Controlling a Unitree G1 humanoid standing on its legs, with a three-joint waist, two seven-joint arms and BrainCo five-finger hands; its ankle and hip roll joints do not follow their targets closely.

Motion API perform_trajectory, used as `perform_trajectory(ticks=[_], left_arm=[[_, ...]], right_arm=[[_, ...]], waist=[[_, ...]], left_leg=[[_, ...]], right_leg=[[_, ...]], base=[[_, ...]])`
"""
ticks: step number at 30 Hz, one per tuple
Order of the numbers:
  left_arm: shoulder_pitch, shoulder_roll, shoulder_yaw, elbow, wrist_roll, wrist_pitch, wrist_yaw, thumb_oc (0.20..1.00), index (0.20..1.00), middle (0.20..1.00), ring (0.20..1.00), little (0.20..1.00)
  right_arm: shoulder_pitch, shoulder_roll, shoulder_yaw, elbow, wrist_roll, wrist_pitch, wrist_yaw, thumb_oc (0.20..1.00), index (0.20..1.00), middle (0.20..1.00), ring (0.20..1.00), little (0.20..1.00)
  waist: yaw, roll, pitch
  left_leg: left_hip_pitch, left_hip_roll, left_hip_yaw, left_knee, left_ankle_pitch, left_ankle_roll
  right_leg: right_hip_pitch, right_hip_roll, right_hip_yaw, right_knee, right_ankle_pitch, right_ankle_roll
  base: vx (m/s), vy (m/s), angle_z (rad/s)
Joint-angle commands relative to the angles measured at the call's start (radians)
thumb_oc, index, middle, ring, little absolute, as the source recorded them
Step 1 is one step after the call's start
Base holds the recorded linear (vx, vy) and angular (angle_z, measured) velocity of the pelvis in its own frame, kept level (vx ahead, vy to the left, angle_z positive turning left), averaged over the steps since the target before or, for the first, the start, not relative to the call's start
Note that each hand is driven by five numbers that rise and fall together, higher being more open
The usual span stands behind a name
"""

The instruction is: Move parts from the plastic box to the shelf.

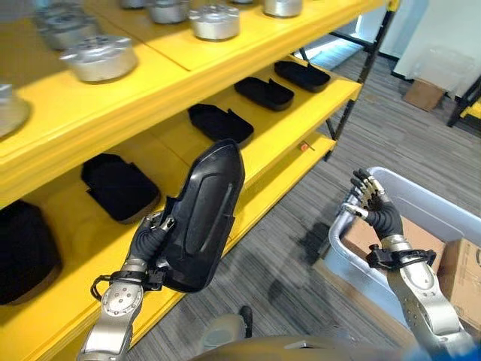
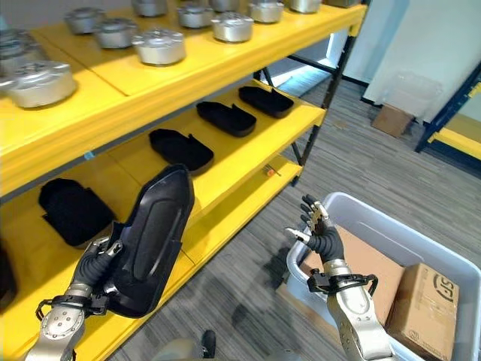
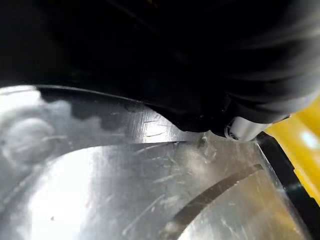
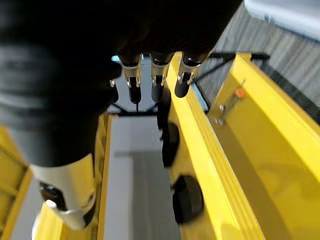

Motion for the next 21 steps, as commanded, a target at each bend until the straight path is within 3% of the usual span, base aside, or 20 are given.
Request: perform_trajectory(ticks=[1, 2, 3, 5, 6, 13, 14, 16, 17, 20, 21], left_arm=[[-0.032, 0.046, 0.011, -0.133, 0.005, -0.076, 0.008, 0.200, 0.200, 0.200, 0.200, 0.200], [-0.034, 0.048, 0.007, -0.130, 0.002, -0.076, 0.006, 0.200, 0.200, 0.200, 0.200, 0.200], [-0.035, 0.048, 0.007, -0.130, 0.002, -0.076, 0.006, 0.200, 0.200, 0.200, 0.200, 0.200], [-0.059, 0.048, -0.008, -0.125, 0.012, -0.072, 0.012, 0.200, 0.200, 0.200, 0.200, 0.200], [-0.054, 0.044, -0.003, -0.131, 0.018, -0.073, 0.013, 0.200, 0.200, 0.200, 0.200, 0.200], [0.036, 0.030, 0.063, -0.179, -0.011, -0.088, 0.005, 0.200, 0.200, 0.200, 0.200, 0.200], [0.074, 0.026, 0.083, -0.197, -0.017, -0.093, -0.014, 0.200, 0.200, 0.200, 0.200, 0.200], [0.082, 0.024, 0.085, -0.205, -0.021, -0.095, -0.020, 0.200, 0.200, 0.200, 0.200, 0.200], [0.083, 0.025, 0.081, -0.203, -0.026, -0.098, -0.025, 0.200, 0.200, 0.200, 0.200, 0.200], [0.067, 0.030, 0.070, -0.215, -0.036, -0.098, -0.036, 0.200, 0.200, 0.200, 0.200, 0.200], [0.052, 0.034, 0.058, -0.213, -0.039, -0.100, -0.041, 0.200, 0.200, 0.200, 0.200, 0.200]], right_arm=[[-0.075, -0.008, -0.022, -0.012, 0.028, -0.052, 0.035, 1.000, 1.000, 1.000, 1.000, 1.000], [-0.069, -0.012, -0.023, -0.010, 0.033, -0.052, 0.039, 1.000, 1.000, 1.000, 1.000, 1.000], [-0.069, -0.011, -0.024, -0.010, 0.034, -0.053, 0.040, 1.000, 1.000, 1.000, 1.000, 1.000], [-0.077, -0.017, -0.018, -0.010, 0.051, -0.062, 0.039, 1.000, 1.000, 1.000, 1.000, 1.000], [-0.082, -0.020, -0.014, -0.013, 0.050, -0.060, 0.040, 1.000, 1.000, 1.000, 1.000, 1.000], [-0.120, -0.017, 0.002, -0.003, 0.045, -0.065, 0.042, 1.000, 1.000, 1.000, 1.000, 1.000], [-0.122, -0.022, -0.003, -0.015, 0.047, -0.068, 0.048, 1.000, 1.000, 1.000, 1.000, 1.000], [-0.120, -0.031, -0.008, -0.021, 0.047, -0.069, 0.049, 1.000, 1.000, 1.000, 1.000, 1.000], [-0.122, -0.046, -0.016, -0.025, 0.042, -0.073, 0.047, 1.000, 1.000, 1.000, 1.000, 1.000], [-0.129, -0.071, -0.031, -0.023, 0.034, -0.078, 0.039, 1.000, 1.000, 1.000, 1.000, 1.000], [-0.126, -0.077, -0.039, -0.021, 0.034, -0.078, 0.037, 1.000, 1.000, 1.000, 1.000, 1.000]], waist=[[-0.006, -0.004, -0.004], [-0.014, -0.017, -0.010], [-0.015, -0.017, -0.011], [-0.024, -0.054, -0.032], [-0.022, -0.064, -0.038], [0.031, -0.083, -0.064], [0.051, -0.085, -0.060], [0.054, -0.084, -0.050], [0.063, -0.081, -0.033], [0.064, -0.068, 0.005], [0.044, -0.078, 0.021]], left_leg=[[0.126, -0.027, 0.037, -0.185, 0.006, -0.034], [0.119, -0.037, 0.020, -0.187, 0.015, -0.035], [0.115, -0.036, 0.018, -0.187, 0.019, -0.036], [0.088, -0.068, -0.015, -0.174, 0.035, -0.042], [0.084, -0.072, -0.021, -0.173, 0.037, -0.044], [0.037, -0.071, -0.018, -0.172, 0.062, -0.049], [-0.009, -0.085, -0.018, -0.133, 0.069, -0.064], [-0.041, -0.099, -0.022, -0.082, 0.067, -0.077], [-0.072, -0.113, -0.026, -0.037, 0.076, -0.101], [-0.126, -0.126, -0.036, 0.082, 0.050, -0.134], [-0.124, -0.066, 0.027, 0.218, -0.026, -0.108]], right_leg=[[-0.093, 0.241, 0.033, 0.004, -0.050, 0.005], [-0.088, 0.287, 0.044, 0.006, -0.083, -0.006], [-0.090, 0.287, 0.042, 0.002, -0.078, -0.007], [-0.075, 0.389, 0.113, -0.032, -0.105, -0.020], [-0.061, 0.397, 0.134, -0.049, -0.108, -0.023], [0.025, 0.380, 0.131, -0.233, -0.118, -0.039], [0.063, 0.380, 0.126, -0.311, -0.122, -0.050], [0.073, 0.379, 0.123, -0.332, -0.118, -0.054], [0.074, 0.379, 0.123, -0.340, -0.117, -0.060], [0.056, 0.369, 0.113, -0.321, -0.113, -0.073], [0.033, 0.331, 0.090, -0.305, -0.096, -0.074]], base=[[-0.08, 0.179, 0.91], [-0.06, 0.066, 0.54], [-0.06, 0.037, 0.48], [-0.09, 0.046, 0.57], [-0.08, 0.025, 0.40], [-0.11, -0.052, 0.14], [-0.19, -0.037, 0.12], [-0.16, -0.013, 0.24], [-0.18, 0.030, 0.44], [-0.27, 0.070, 0.51], [-0.30, 0.168, 0.61]])
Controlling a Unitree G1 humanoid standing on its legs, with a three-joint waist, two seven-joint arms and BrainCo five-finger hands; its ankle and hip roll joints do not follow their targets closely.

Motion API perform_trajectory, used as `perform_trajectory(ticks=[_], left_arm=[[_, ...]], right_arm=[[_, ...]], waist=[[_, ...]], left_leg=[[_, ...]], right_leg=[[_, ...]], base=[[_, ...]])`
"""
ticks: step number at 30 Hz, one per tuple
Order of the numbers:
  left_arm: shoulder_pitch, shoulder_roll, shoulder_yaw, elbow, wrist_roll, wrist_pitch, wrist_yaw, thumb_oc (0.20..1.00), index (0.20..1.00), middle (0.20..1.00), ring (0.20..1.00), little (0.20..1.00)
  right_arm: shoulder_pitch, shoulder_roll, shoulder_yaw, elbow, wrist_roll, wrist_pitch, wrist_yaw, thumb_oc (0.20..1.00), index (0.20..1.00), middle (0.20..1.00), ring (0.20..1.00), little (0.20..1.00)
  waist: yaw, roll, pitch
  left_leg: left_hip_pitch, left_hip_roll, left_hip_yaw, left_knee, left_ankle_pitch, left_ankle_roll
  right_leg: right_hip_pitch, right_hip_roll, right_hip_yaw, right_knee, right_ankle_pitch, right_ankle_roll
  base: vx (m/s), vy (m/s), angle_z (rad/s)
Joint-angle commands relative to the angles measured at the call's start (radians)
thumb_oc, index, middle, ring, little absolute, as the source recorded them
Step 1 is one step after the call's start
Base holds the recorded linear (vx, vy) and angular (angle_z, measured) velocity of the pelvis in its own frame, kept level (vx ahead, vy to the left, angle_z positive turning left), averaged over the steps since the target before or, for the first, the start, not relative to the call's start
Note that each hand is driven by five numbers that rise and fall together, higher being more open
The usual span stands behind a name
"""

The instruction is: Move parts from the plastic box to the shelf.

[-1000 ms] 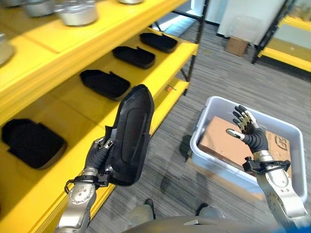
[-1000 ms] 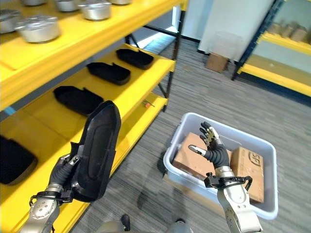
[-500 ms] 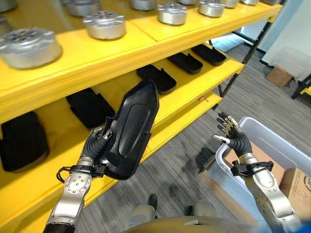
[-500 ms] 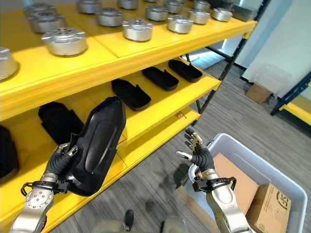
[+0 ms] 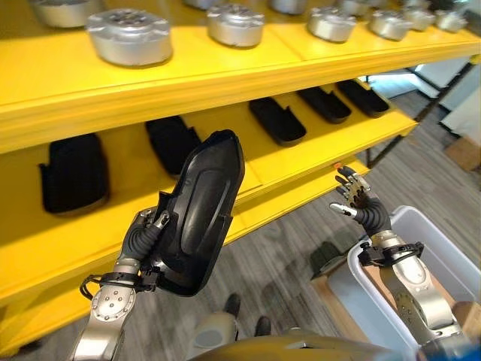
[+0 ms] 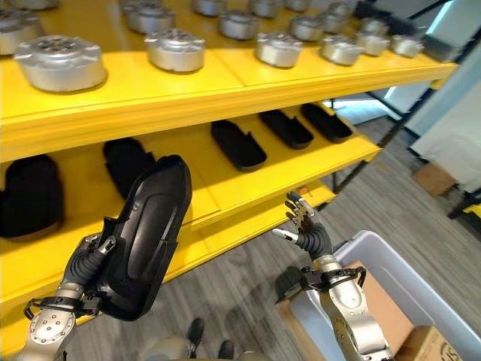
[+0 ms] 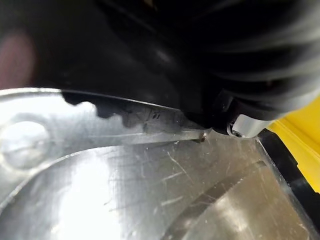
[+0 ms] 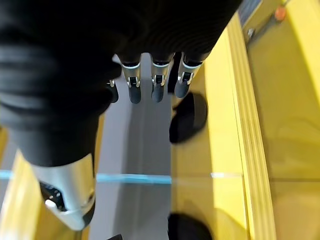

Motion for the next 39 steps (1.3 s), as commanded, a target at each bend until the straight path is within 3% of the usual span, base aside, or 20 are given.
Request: perform_trajectory(ticks=[1, 3, 5, 6, 7, 9, 10, 11, 15, 18, 19, 24, 25, 26, 27, 29, 31, 32, 34, 39], left_arm=[[-0.056, 0.045, 0.012, -0.093, -0.041, -0.092, -0.015, 0.200, 0.200, 0.200, 0.200, 0.200], [-0.072, 0.043, 0.004, -0.089, -0.049, -0.092, 0.001, 0.200, 0.200, 0.200, 0.200, 0.200], [-0.080, 0.036, 0.001, -0.084, -0.058, -0.086, 0.010, 0.200, 0.200, 0.200, 0.200, 0.200], [-0.088, 0.038, -0.006, -0.083, -0.055, -0.088, 0.020, 0.200, 0.200, 0.200, 0.200, 0.200], [-0.089, 0.038, -0.008, -0.083, -0.054, -0.088, 0.020, 0.200, 0.200, 0.200, 0.200, 0.200], [-0.107, 0.038, -0.010, -0.077, -0.054, -0.091, 0.020, 0.200, 0.200, 0.200, 0.200, 0.200], [-0.108, 0.038, -0.010, -0.077, -0.054, -0.091, 0.020, 0.200, 0.200, 0.200, 0.200, 0.200], [-0.118, 0.060, -0.011, -0.079, -0.050, -0.096, 0.014, 0.200, 0.200, 0.200, 0.200, 0.200], [-0.115, 0.104, 0.025, -0.081, -0.010, -0.101, 0.031, 0.200, 0.200, 0.200, 0.200, 0.200], [-0.112, 0.115, 0.044, -0.088, 0.016, -0.103, 0.038, 0.200, 0.200, 0.200, 0.200, 0.200], [-0.118, 0.123, 0.043, -0.088, 0.031, -0.105, 0.043, 0.200, 0.200, 0.200, 0.200, 0.200], [-0.133, 0.123, 0.034, -0.083, 0.044, -0.103, 0.055, 0.200, 0.200, 0.200, 0.200, 0.200], [-0.133, 0.120, 0.034, -0.088, 0.045, -0.102, 0.055, 0.200, 0.200, 0.200, 0.200, 0.200], [-0.154, 0.116, 0.009, -0.072, 0.050, -0.098, 0.056, 0.200, 0.200, 0.200, 0.200, 0.200], [-0.156, 0.115, 0.008, -0.071, 0.050, -0.098, 0.057, 0.200, 0.200, 0.200, 0.200, 0.200], [-0.157, 0.104, 0.003, -0.073, 0.034, -0.094, 0.044, 0.200, 0.200, 0.200, 0.200, 0.200], [-0.141, 0.082, 0.006, -0.077, 0.028, -0.092, 0.034, 0.200, 0.200, 0.200, 0.200, 0.200], [-0.137, 0.061, 0.005, -0.072, 0.014, -0.090, 0.026, 0.200, 0.200, 0.200, 0.200, 0.200], [-0.139, 0.047, -0.006, -0.061, 0.011, -0.092, 0.026, 0.200, 0.200, 0.200, 0.200, 0.200], [-0.133, 0.018, -0.012, -0.044, -0.030, -0.090, 0.011, 0.200, 0.200, 0.200, 0.200, 0.200]], right_arm=[[-0.058, -0.008, -0.049, -0.023, 0.027, -0.065, -0.005, 1.000, 1.000, 1.000, 1.000, 1.000], [-0.029, 0.000, -0.052, -0.020, 0.042, -0.061, -0.007, 1.000, 1.000, 1.000, 1.000, 1.000], [-0.003, 0.004, -0.057, -0.014, 0.056, -0.055, -0.015, 1.000, 1.000, 1.000, 1.000, 1.000], [0.023, -0.006, -0.060, -0.010, 0.059, -0.052, -0.016, 1.000, 1.000, 1.000, 1.000, 1.000], [0.024, -0.006, -0.062, -0.010, 0.059, -0.052, -0.016, 1.000, 1.000, 1.000, 1.000, 1.000], [0.020, 0.005, -0.073, -0.017, 0.066, -0.051, -0.011, 1.000, 1.000, 1.000, 1.000, 1.000], [0.019, 0.005, -0.074, -0.017, 0.066, -0.051, -0.011, 1.000, 1.000, 1.000, 1.000, 1.000], [0.015, 0.016, -0.085, -0.016, 0.060, -0.054, -0.018, 1.000, 1.000, 1.000, 1.000, 1.000], [-0.028, 0.060, -0.044, -0.005, 0.040, -0.049, -0.017, 1.000, 1.000, 1.000, 1.000, 1.000], [-0.037, 0.073, -0.037, -0.009, 0.038, -0.050, -0.017, 1.000, 1.000, 1.000, 1.000, 1.000], [-0.034, 0.083, -0.032, -0.004, 0.028, -0.045, -0.021, 1.000, 1.000, 1.000, 1.000, 1.000], [-0.050, 0.102, -0.007, 0.009, 0.023, -0.044, -0.030, 1.000, 1.000, 1.000, 1.000, 1.000], [-0.056, 0.106, 0.009, 0.009, 0.029, -0.045, -0.021, 1.000, 1.000, 1.000, 1.000, 1.000], [-0.065, 0.104, 0.022, 0.016, 0.040, -0.043, -0.010, 1.000, 1.000, 1.000, 1.000, 1.000], [-0.066, 0.103, 0.021, 0.016, 0.041, -0.044, -0.009, 1.000, 1.000, 1.000, 1.000, 1.000], [-0.067, 0.086, 0.022, 0.010, 0.053, -0.041, 0.006, 1.000, 1.000, 1.000, 1.000, 1.000], [-0.057, 0.078, 0.024, 0.004, 0.059, -0.041, 0.015, 1.000, 1.000, 1.000, 1.000, 1.000], [-0.044, 0.072, 0.022, 0.000, 0.062, -0.042, 0.018, 1.000, 1.000, 1.000, 1.000, 1.000], [-0.046, 0.068, 0.021, 0.000, 0.059, -0.044, 0.014, 1.000, 1.000, 1.000, 1.000, 1.000], [-0.030, 0.058, -0.020, 0.011, 0.048, -0.052, 0.002, 1.000, 1.000, 1.000, 1.000, 1.000]], waist=[[-0.049, -0.028, 0.004], [-0.071, -0.022, -0.012], [-0.097, 0.001, -0.040], [-0.099, 0.028, -0.045], [-0.101, 0.029, -0.045], [-0.099, 0.049, -0.046], [-0.100, 0.048, -0.046], [-0.088, 0.042, -0.046], [-0.050, 0.002, -0.049], [-0.032, -0.010, -0.047], [-0.030, -0.014, -0.048], [-0.023, -0.004, -0.037], [-0.017, 0.016, -0.024], [-0.040, 0.023, -0.025], [-0.038, 0.024, -0.026], [-0.051, 0.025, -0.028], [-0.057, 0.020, -0.035], [-0.070, 0.012, -0.038], [-0.071, 0.010, -0.048], [-0.067, 0.010, -0.062]], left_leg=[[0.002, 0.144, 0.229, 0.277, -0.201, 0.051], [0.041, 0.272, 0.253, 0.225, -0.181, 0.037], [0.088, 0.427, 0.285, 0.100, -0.087, -0.001], [0.098, 0.506, 0.275, -0.014, 0.043, -0.054], [0.098, 0.507, 0.271, -0.021, 0.050, -0.057], [0.136, 0.427, 0.252, -0.061, -0.066, -0.089], [0.133, 0.424, 0.251, -0.062, -0.061, -0.087], [0.117, 0.378, 0.253, -0.034, -0.097, -0.091], [0.086, 0.280, 0.273, 0.041, -0.177, -0.048], [0.066, 0.230, 0.272, 0.059, -0.204, -0.022], [0.064, 0.192, 0.271, 0.064, -0.217, 0.000], [0.092, 0.157, 0.284, 0.029, -0.210, 0.036], [0.122, 0.167, 0.296, -0.004, -0.206, 0.047], [0.142, 0.159, 0.284, -0.041, -0.187, 0.061], [0.141, 0.161, 0.285, -0.045, -0.182, 0.059], [0.160, 0.149, 0.280, -0.075, -0.168, 0.063], [0.179, 0.137, 0.280, -0.098, -0.162, 0.062], [0.176, 0.127, 0.263, -0.091, -0.161, 0.053], [0.171, 0.127, 0.256, -0.102, -0.149, 0.051], [0.157, 0.131, 0.250, -0.054, -0.167, 0.031]], right_leg=[[-0.080, -0.078, -0.013, 0.106, -0.027, 0.038], [-0.081, -0.114, -0.039, 0.112, -0.037, 0.048], [-0.095, -0.159, -0.073, 0.131, -0.046, 0.064], [-0.094, -0.191, -0.092, 0.150, -0.052, 0.082], [-0.094, -0.190, -0.095, 0.150, -0.053, 0.081], [-0.082, -0.251, -0.102, 0.160, -0.017, 0.121], [-0.083, -0.254, -0.103, 0.156, -0.011, 0.122], [-0.069, -0.299, -0.106, 0.133, 0.026, 0.148], [-0.059, -0.377, -0.098, 0.086, 0.125, 0.196], [-0.064, -0.418, -0.102, 0.083, 0.183, 0.210], [-0.067, -0.452, -0.106, 0.099, 0.238, 0.213], [-0.101, -0.494, -0.128, 0.166, 0.308, 0.204], [-0.122, -0.469, -0.148, 0.236, 0.247, 0.184], [-0.159, -0.325, -0.082, 0.274, 0.128, 0.149], [-0.164, -0.323, -0.081, 0.276, 0.127, 0.145], [-0.209, -0.177, -0.030, 0.290, 0.042, 0.125], [-0.193, -0.108, -0.029, 0.253, -0.002, 0.097], [-0.169, -0.072, 0.044, 0.183, -0.016, 0.084], [-0.144, -0.047, 0.105, 0.131, -0.004, 0.079], [-0.086, -0.048, 0.083, 0.050, 0.009, 0.072]], base=[[-0.31, 0.225, 0.69], [-0.10, 0.243, 0.80], [0.02, 0.399, 0.82], [0.03, 0.366, 0.57], [0.03, 0.320, 0.57], [0.02, 0.306, 0.72], [0.06, 0.464, 0.74], [0.04, 0.302, 0.57], [0.06, 0.397, 0.37], [0.00, 0.328, 0.04], [0.01, 0.279, 0.19], [0.01, 0.226, 0.17], [0.01, 0.384, -0.02], [0.01, 0.270, -0.24], [0.03, 0.167, -0.07], [0.05, 0.088, 0.24], [0.07, 0.020, -0.04], [0.06, -0.054, -0.14], [0.05, -0.112, 0.20], [0.07, -0.159, 0.16]])
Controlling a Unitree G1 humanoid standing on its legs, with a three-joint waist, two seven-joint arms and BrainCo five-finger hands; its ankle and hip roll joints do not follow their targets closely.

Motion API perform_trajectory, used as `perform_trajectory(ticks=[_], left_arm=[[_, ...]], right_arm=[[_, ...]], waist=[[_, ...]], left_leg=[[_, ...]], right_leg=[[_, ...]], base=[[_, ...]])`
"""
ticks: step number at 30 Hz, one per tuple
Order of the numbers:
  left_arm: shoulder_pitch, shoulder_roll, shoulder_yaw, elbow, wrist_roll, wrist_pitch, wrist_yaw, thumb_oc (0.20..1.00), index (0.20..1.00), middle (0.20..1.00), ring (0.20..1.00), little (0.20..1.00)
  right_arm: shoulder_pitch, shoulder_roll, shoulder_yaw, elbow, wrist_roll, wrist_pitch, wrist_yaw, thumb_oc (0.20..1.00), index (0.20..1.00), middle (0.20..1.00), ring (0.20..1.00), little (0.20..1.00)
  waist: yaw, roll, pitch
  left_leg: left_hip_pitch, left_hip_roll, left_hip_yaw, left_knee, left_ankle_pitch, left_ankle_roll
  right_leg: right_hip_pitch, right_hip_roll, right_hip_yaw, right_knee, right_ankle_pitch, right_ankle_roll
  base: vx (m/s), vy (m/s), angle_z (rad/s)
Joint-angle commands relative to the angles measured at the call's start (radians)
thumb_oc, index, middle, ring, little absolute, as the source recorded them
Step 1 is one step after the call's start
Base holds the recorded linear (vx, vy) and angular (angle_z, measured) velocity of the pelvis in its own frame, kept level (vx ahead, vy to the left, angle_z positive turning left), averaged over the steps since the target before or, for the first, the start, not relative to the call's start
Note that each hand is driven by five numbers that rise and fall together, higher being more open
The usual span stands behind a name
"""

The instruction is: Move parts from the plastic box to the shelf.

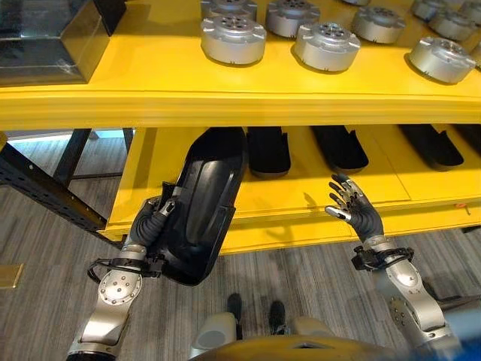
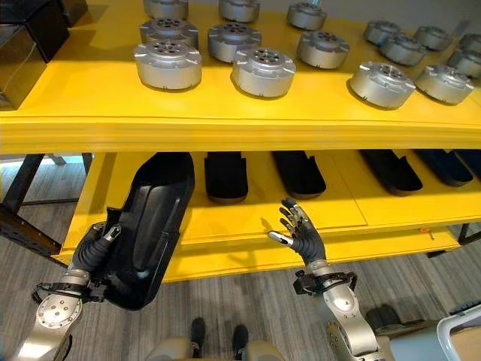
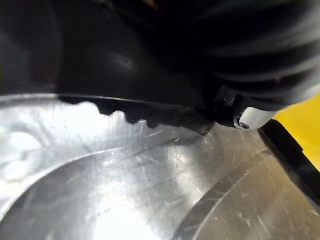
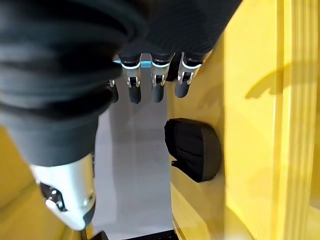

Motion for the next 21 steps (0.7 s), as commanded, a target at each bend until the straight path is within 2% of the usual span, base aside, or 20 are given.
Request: perform_trajectory(ticks=[1, 2, 3, 4, 5, 6, 7, 8, 9, 10, 11, 12, 13, 14, 15, 16, 17, 21], left_arm=[[-0.069, 0.016, 0.010, -0.086, -0.069, -0.075, -0.004, 0.200, 0.200, 0.200, 0.200, 0.200], [-0.085, 0.014, -0.011, -0.077, -0.075, -0.075, -0.005, 0.200, 0.200, 0.200, 0.200, 0.200], [-0.093, 0.015, -0.016, -0.078, -0.082, -0.075, -0.011, 0.200, 0.200, 0.200, 0.200, 0.200], [-0.098, 0.015, -0.020, -0.078, -0.089, -0.079, -0.009, 0.200, 0.200, 0.200, 0.200, 0.200], [-0.101, 0.013, -0.019, -0.076, -0.095, -0.079, -0.003, 0.200, 0.200, 0.200, 0.200, 0.200], [-0.105, 0.011, -0.014, -0.088, -0.098, -0.079, 0.003, 0.200, 0.200, 0.200, 0.200, 0.200], [-0.098, 0.007, -0.009, -0.094, -0.103, -0.080, 0.006, 0.200, 0.200, 0.200, 0.200, 0.200], [-0.098, 0.007, -0.008, -0.096, -0.104, -0.082, 0.014, 0.200, 0.200, 0.200, 0.200, 0.200], [-0.104, 0.005, -0.010, -0.094, -0.107, -0.083, 0.024, 0.200, 0.200, 0.200, 0.200, 0.200], [-0.109, 0.001, -0.015, -0.091, -0.116, -0.083, 0.030, 0.200, 0.200, 0.200, 0.200, 0.200], [-0.118, -0.004, -0.021, -0.086, -0.124, -0.086, 0.033, 0.200, 0.200, 0.200, 0.200, 0.200], [-0.130, -0.013, -0.022, -0.084, -0.134, -0.083, 0.026, 0.200, 0.200, 0.200, 0.200, 0.200], [-0.130, -0.013, -0.022, -0.084, -0.134, -0.082, 0.026, 0.200, 0.200, 0.200, 0.200, 0.200], [-0.145, -0.014, -0.029, -0.089, -0.144, -0.086, 0.026, 0.200, 0.200, 0.200, 0.200, 0.200], [-0.178, -0.003, -0.046, -0.087, -0.156, -0.087, 0.024, 0.200, 0.200, 0.200, 0.200, 0.200], [-0.180, -0.001, -0.047, -0.085, -0.156, -0.088, 0.025, 0.200, 0.200, 0.200, 0.200, 0.200], [-0.223, 0.004, -0.063, -0.080, -0.183, -0.091, 0.032, 0.200, 0.200, 0.200, 0.200, 0.200], [-0.355, -0.013, -0.124, -0.039, -0.258, -0.094, 0.064, 0.200, 0.200, 0.200, 0.200, 0.200]], right_arm=[[-0.055, -0.033, -0.049, -0.031, 0.013, -0.066, -0.012, 1.000, 1.000, 1.000, 1.000, 1.000], [-0.051, -0.046, -0.059, -0.034, 0.011, -0.072, -0.014, 1.000, 1.000, 1.000, 1.000, 1.000], [-0.053, -0.052, -0.063, -0.032, 0.011, -0.073, -0.014, 1.000, 1.000, 1.000, 1.000, 1.000], [-0.058, -0.055, -0.061, -0.030, 0.008, -0.075, -0.017, 1.000, 1.000, 1.000, 1.000, 1.000], [-0.060, -0.055, -0.061, -0.030, 0.008, -0.076, -0.018, 1.000, 1.000, 1.000, 1.000, 1.000], [-0.058, -0.056, -0.073, -0.028, 0.005, -0.081, -0.030, 1.000, 1.000, 1.000, 1.000, 1.000], [-0.051, -0.054, -0.075, -0.026, 0.003, -0.081, -0.035, 1.000, 1.000, 1.000, 1.000, 1.000], [-0.044, -0.052, -0.078, -0.021, 0.002, -0.081, -0.040, 1.000, 1.000, 1.000, 1.000, 1.000], [-0.040, -0.054, -0.077, -0.017, 0.001, -0.083, -0.047, 1.000, 1.000, 1.000, 1.000, 1.000], [-0.037, -0.057, -0.076, -0.014, -0.001, -0.085, -0.051, 1.000, 1.000, 1.000, 1.000, 1.000], [-0.037, -0.063, -0.077, -0.013, -0.007, -0.085, -0.050, 1.000, 1.000, 1.000, 1.000, 1.000], [-0.050, -0.058, -0.072, -0.007, -0.002, -0.080, -0.047, 1.000, 1.000, 1.000, 1.000, 1.000], [-0.050, -0.059, -0.071, -0.006, -0.002, -0.081, -0.047, 1.000, 1.000, 1.000, 1.000, 1.000], [-0.051, -0.051, -0.073, -0.008, -0.002, -0.081, -0.047, 1.000, 1.000, 1.000, 1.000, 1.000], [-0.048, -0.039, -0.077, -0.007, -0.007, -0.081, -0.053, 1.000, 1.000, 1.000, 1.000, 1.000], [-0.048, -0.038, -0.078, -0.008, -0.008, -0.081, -0.053, 1.000, 1.000, 1.000, 1.000, 1.000], [-0.059, -0.026, -0.065, -0.003, -0.006, -0.080, -0.063, 1.000, 1.000, 1.000, 1.000, 1.000], [-0.067, -0.005, -0.035, -0.014, -0.003, -0.072, -0.068, 1.000, 1.000, 1.000, 1.000, 1.000]], waist=[[-0.015, 0.005, -0.022], [-0.020, 0.004, 0.003], [-0.022, 0.006, 0.016], [-0.017, 0.009, 0.026], [-0.020, 0.008, 0.031], [-0.037, -0.007, 0.029], [-0.039, -0.006, 0.021], [-0.041, -0.001, 0.015], [-0.039, 0.009, 0.010], [-0.035, 0.019, 0.009], [-0.034, 0.031, 0.007], [-0.030, 0.047, -0.001], [-0.030, 0.047, 0.000], [-0.040, 0.053, -0.002], [-0.042, 0.049, -0.009], [-0.040, 0.047, -0.008], [-0.038, 0.039, -0.009], [-0.051, 0.015, 0.005]], left_leg=[[0.065, 0.015, 0.006, 0.072, -0.121, -0.030], [0.011, 0.009, 0.010, 0.194, -0.138, -0.052], [-0.018, 0.008, 0.006, 0.256, -0.136, -0.066], [-0.032, 0.001, -0.010, 0.287, -0.118, -0.078], [-0.043, 0.018, -0.013, 0.299, -0.117, -0.083], [-0.057, 0.140, 0.021, 0.270, -0.101, -0.080], [-0.022, 0.207, 0.039, 0.198, -0.075, -0.082], [-0.012, 0.262, 0.042, 0.136, -0.032, -0.090], [0.005, 0.319, 0.041, 0.038, 0.047, -0.110], [0.004, 0.340, 0.018, -0.004, 0.084, -0.122], [0.013, 0.346, -0.005, -0.025, 0.099, -0.136], [0.039, 0.314, -0.045, -0.008, 0.030, -0.150], [0.039, 0.314, -0.044, -0.008, 0.029, -0.150], [0.049, 0.311, -0.012, -0.022, 0.027, -0.157], [0.066, 0.291, 0.012, -0.031, 0.011, -0.157], [0.067, 0.289, 0.014, -0.031, 0.010, -0.156], [0.066, 0.264, 0.020, -0.019, -0.011, -0.143], [0.047, 0.239, 0.049, 0.013, -0.036, -0.134]], right_leg=[[-0.033, -0.017, -0.006, 0.088, -0.067, 0.044], [-0.029, -0.025, -0.022, 0.105, -0.080, 0.027], [-0.027, -0.028, -0.033, 0.111, -0.085, 0.020], [-0.025, -0.027, -0.034, 0.115, -0.088, 0.017], [-0.022, -0.030, -0.040, 0.120, -0.093, 0.015], [-0.024, -0.071, -0.057, 0.127, -0.091, 0.032], [-0.025, -0.084, -0.058, 0.133, -0.099, 0.042], [-0.028, -0.095, -0.058, 0.136, -0.104, 0.054], [-0.038, -0.102, -0.053, 0.152, -0.114, 0.062], [-0.043, -0.108, -0.044, 0.164, -0.122, 0.071], [-0.049, -0.113, -0.042, 0.183, -0.126, 0.076], [-0.052, -0.126, -0.024, 0.203, -0.130, 0.084], [-0.051, -0.127, -0.023, 0.203, -0.131, 0.085], [-0.047, -0.138, -0.028, 0.208, -0.129, 0.090], [-0.048, -0.160, -0.032, 0.208, -0.112, 0.104], [-0.048, -0.162, -0.030, 0.207, -0.112, 0.106], [-0.044, -0.180, -0.019, 0.195, -0.095, 0.122], [-0.055, -0.203, -0.004, 0.169, -0.078, 0.136]], base=[[-0.02, -0.125, 0.27], [-0.04, -0.103, 0.35], [-0.05, -0.061, 0.48], [-0.04, -0.002, 0.45], [-0.02, 0.087, 0.33], [0.02, 0.136, 0.16], [0.07, 0.208, 0.03], [0.10, 0.202, 0.12], [0.11, 0.230, 0.15], [0.11, 0.228, 0.19], [0.14, 0.297, 0.19], [0.10, 0.215, 0.06], [0.09, 0.225, -0.23], [0.10, 0.209, -0.28], [0.10, 0.212, -0.22], [0.12, 0.247, -0.08], [0.05, 0.126, -0.11], [0.02, 0.160, 0.02]])
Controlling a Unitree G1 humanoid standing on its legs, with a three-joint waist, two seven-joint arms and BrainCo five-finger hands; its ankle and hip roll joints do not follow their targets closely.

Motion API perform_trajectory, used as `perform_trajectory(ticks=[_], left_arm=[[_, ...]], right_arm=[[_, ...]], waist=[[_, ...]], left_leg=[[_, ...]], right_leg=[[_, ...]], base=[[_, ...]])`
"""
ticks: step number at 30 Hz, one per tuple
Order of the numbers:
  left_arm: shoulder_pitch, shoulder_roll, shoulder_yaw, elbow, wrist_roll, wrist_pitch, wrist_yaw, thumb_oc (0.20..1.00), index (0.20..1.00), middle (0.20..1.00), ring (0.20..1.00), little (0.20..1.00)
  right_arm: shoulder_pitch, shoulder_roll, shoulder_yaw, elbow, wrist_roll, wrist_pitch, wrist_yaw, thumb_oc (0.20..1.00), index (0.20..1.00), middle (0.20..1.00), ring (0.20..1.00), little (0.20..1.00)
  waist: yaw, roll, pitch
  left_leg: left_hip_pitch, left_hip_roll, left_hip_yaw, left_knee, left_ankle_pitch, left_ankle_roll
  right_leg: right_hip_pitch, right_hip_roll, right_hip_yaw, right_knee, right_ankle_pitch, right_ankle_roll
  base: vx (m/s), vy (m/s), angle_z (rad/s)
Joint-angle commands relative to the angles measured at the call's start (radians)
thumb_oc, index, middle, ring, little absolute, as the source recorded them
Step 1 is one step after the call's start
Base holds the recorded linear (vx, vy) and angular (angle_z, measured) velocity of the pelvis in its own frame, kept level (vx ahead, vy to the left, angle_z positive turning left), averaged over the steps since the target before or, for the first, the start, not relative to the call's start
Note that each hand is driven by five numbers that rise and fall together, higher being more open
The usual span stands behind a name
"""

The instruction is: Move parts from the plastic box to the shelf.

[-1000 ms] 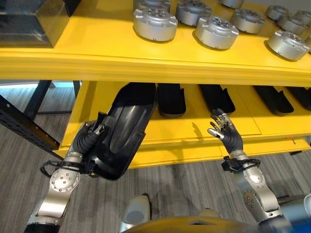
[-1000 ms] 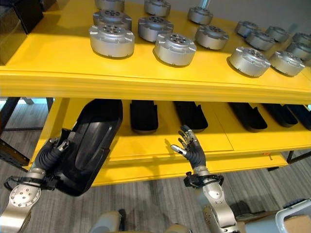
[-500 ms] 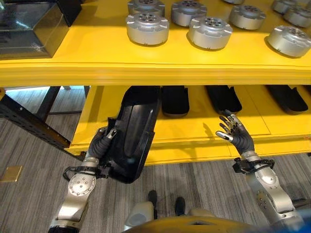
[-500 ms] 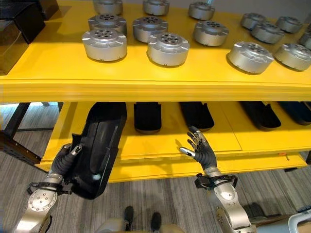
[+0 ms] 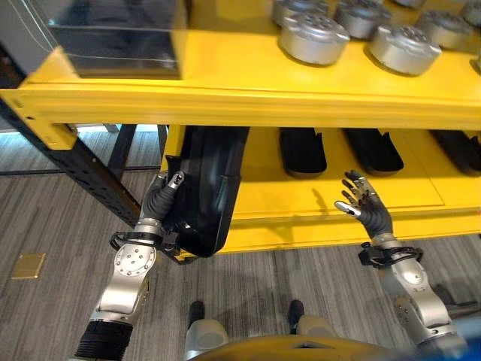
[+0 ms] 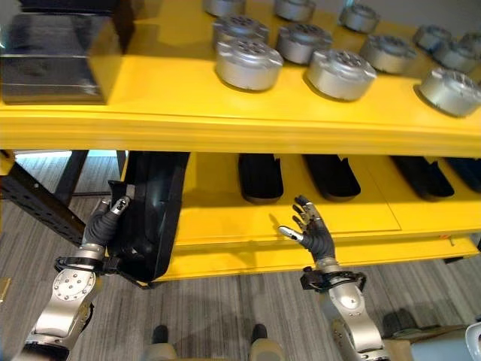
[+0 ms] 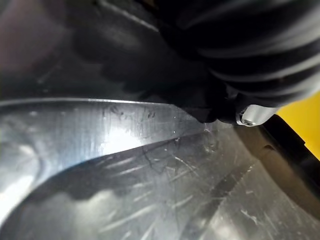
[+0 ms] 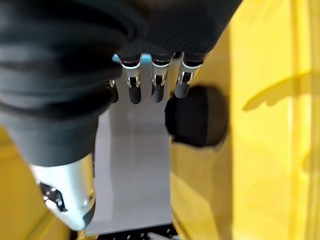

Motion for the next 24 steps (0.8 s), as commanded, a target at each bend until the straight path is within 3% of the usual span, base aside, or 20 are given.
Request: perform_trajectory(ticks=[1, 5, 9, 15, 19, 24], left_arm=[[-0.161, -0.042, -0.061, -0.029, -0.069, -0.094, 0.045, 0.200, 0.200, 0.200, 0.200, 0.200], [-0.324, -0.057, -0.108, 0.039, -0.065, -0.096, 0.126, 0.200, 0.200, 0.200, 0.200, 0.200], [-0.677, -0.035, -0.154, 0.267, -0.088, -0.100, 0.296, 0.200, 0.200, 0.200, 0.200, 0.200], [-0.864, 0.016, -0.169, 0.409, -0.126, -0.109, 0.365, 0.200, 0.200, 0.200, 0.200, 0.200], [-1.012, 0.099, -0.158, 0.498, -0.148, -0.122, 0.429, 0.200, 0.200, 0.200, 0.200, 0.200], [-1.064, 0.174, -0.164, 0.527, -0.121, -0.108, 0.448, 0.200, 0.200, 0.200, 0.200, 0.200]], right_arm=[[-0.054, -0.060, -0.030, -0.060, 0.002, -0.050, -0.013, 1.000, 1.000, 1.000, 1.000, 1.000], [-0.070, -0.064, -0.003, -0.067, 0.002, -0.041, -0.022, 1.000, 1.000, 1.000, 1.000, 1.000], [-0.160, -0.097, 0.061, -0.085, 0.016, -0.041, -0.040, 1.000, 1.000, 1.000, 1.000, 1.000], [-0.204, -0.120, 0.089, -0.088, 0.028, -0.049, -0.041, 1.000, 1.000, 1.000, 1.000, 1.000], [-0.212, -0.143, 0.095, -0.093, 0.028, -0.067, -0.036, 1.000, 1.000, 1.000, 1.000, 1.000], [-0.175, -0.160, 0.080, -0.106, 0.040, -0.078, -0.013, 1.000, 1.000, 1.000, 1.000, 1.000]], waist=[[-0.027, 0.059, 0.005], [-0.044, 0.040, 0.028], [-0.070, 0.011, 0.124], [-0.091, 0.012, 0.163], [-0.112, 0.011, 0.191], [-0.117, 0.006, 0.198]], left_leg=[[-0.028, 0.023, 0.061, 0.039, -0.034, 0.053], [-0.064, 0.013, 0.070, 0.074, -0.046, 0.055], [-0.220, 0.021, 0.056, 0.204, -0.055, 0.050], [-0.309, 0.018, 0.044, 0.255, -0.053, 0.050], [-0.416, 0.015, 0.020, 0.331, -0.063, 0.049], [-0.480, 0.017, 0.002, 0.387, -0.083, 0.048]], right_leg=[[-0.039, -0.005, 0.019, 0.105, -0.107, 0.036], [-0.066, -0.013, 0.030, 0.108, -0.099, 0.042], [-0.201, -0.009, 0.051, 0.182, -0.083, 0.038], [-0.277, -0.010, 0.055, 0.220, -0.080, 0.038], [-0.365, -0.010, 0.050, 0.282, -0.093, 0.033], [-0.417, -0.004, 0.048, 0.327, -0.108, 0.029]], base=[[-0.02, 0.078, -0.06], [-0.06, 0.055, -0.10], [-0.27, 0.029, -0.12], [-0.11, 0.018, -0.07], [-0.11, -0.011, 0.06], [-0.03, -0.018, 0.03]])
